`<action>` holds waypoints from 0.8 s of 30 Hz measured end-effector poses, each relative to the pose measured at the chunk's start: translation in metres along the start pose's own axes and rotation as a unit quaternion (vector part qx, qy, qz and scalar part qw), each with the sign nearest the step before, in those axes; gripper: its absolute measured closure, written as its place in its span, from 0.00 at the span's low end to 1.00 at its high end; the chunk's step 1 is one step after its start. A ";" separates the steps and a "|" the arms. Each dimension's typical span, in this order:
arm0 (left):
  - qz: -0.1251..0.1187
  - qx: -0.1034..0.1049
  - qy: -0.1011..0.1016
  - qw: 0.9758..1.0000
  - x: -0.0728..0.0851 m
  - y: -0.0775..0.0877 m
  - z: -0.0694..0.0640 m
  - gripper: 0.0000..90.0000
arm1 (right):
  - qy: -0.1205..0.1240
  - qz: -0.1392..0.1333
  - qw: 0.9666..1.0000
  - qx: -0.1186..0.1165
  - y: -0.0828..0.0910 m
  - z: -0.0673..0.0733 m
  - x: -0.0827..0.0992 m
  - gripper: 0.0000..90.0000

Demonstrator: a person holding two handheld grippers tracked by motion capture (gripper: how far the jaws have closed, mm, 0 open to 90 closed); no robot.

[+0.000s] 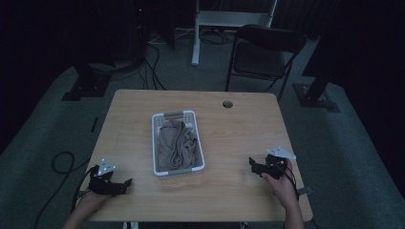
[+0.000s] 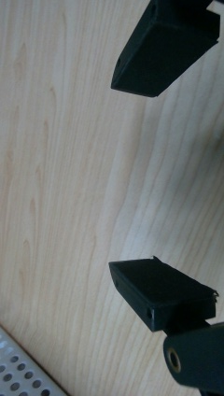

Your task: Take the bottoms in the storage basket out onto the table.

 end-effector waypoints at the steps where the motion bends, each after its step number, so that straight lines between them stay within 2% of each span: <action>1: 0.000 0.000 0.000 1.000 0.000 0.000 0.000 0.01 | 0.000 -0.001 1.000 -0.001 0.000 0.001 -0.001 0.13; 24: 0.000 0.000 0.000 1.000 0.000 0.000 0.000 0.01 | 0.013 -0.019 0.999 -0.022 -0.008 0.026 -0.023 0.13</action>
Point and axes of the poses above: each handheld gripper's, and its own axes: y roughly backward along the jaws, x roughly out of its underside, z roughly to its left, the point moved 6 cm from there along -y, roughly forward along the jaws, and after that the axes turned 1 degree about x, right-handed, at the moved point
